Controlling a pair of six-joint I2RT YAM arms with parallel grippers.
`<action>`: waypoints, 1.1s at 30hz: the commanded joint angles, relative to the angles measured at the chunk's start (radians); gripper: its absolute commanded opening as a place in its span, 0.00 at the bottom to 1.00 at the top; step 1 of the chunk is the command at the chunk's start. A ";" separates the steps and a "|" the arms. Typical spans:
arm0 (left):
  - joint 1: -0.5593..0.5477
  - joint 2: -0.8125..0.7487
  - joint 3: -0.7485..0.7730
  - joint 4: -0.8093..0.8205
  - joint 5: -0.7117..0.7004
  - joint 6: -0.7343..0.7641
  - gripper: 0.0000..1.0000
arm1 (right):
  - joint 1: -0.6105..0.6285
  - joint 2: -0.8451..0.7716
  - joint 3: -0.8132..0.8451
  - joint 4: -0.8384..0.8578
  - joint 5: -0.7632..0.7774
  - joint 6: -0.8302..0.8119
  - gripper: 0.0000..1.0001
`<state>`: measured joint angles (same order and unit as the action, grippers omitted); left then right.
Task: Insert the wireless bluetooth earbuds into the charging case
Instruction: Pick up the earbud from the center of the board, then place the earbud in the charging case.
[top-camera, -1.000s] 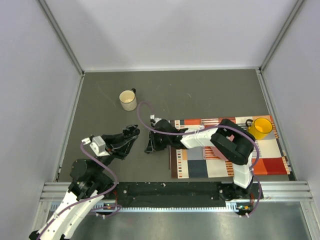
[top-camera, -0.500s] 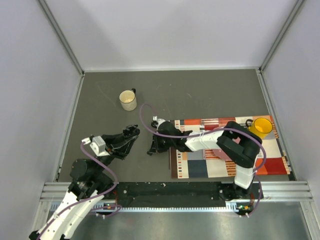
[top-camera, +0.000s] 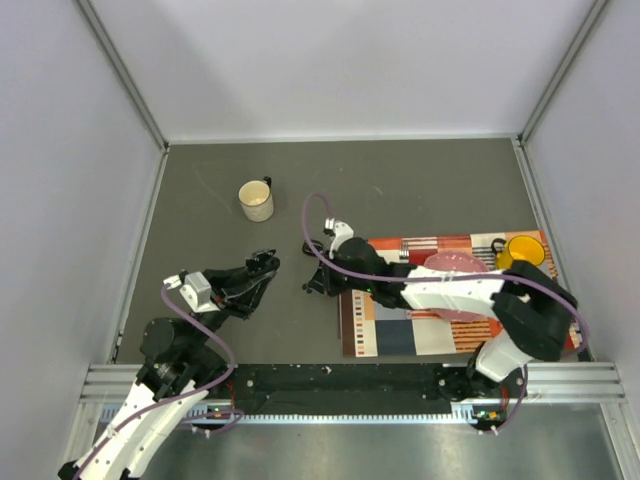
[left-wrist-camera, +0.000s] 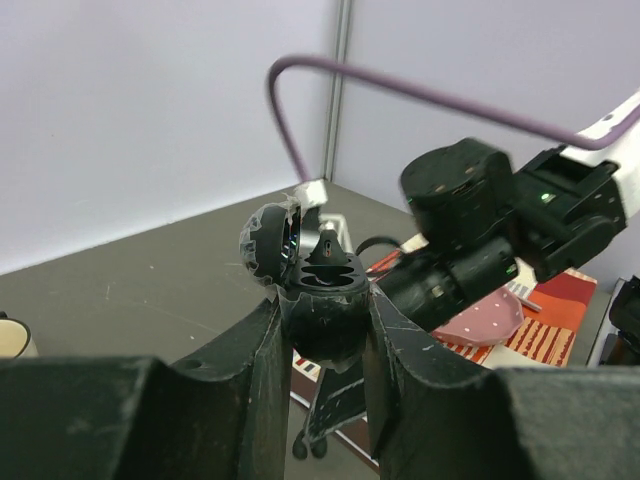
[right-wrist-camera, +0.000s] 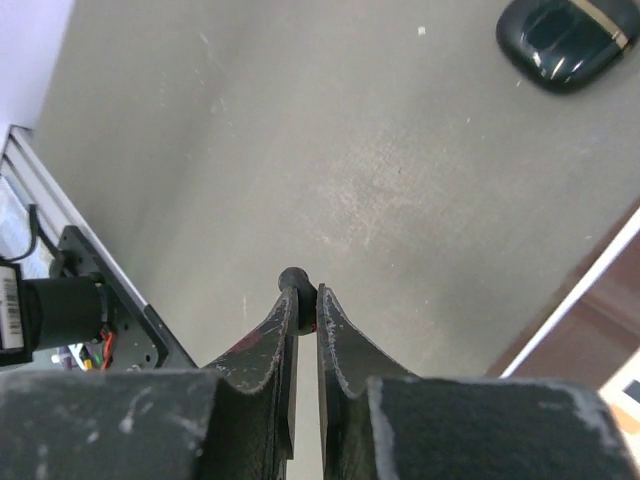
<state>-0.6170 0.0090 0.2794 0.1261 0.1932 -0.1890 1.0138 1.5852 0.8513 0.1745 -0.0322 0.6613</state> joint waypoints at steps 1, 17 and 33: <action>-0.003 -0.081 0.007 0.040 0.002 -0.012 0.00 | 0.009 -0.195 -0.044 0.056 0.077 -0.103 0.00; -0.003 -0.009 -0.002 0.136 0.060 -0.030 0.00 | -0.101 -0.783 0.003 -0.242 -0.128 -0.609 0.00; -0.004 0.242 0.018 0.360 0.403 -0.121 0.00 | -0.086 -0.723 0.247 -0.264 -0.675 -0.707 0.00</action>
<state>-0.6170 0.2012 0.2676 0.3759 0.4820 -0.2798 0.9192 0.8352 1.0359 -0.1017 -0.6075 -0.0177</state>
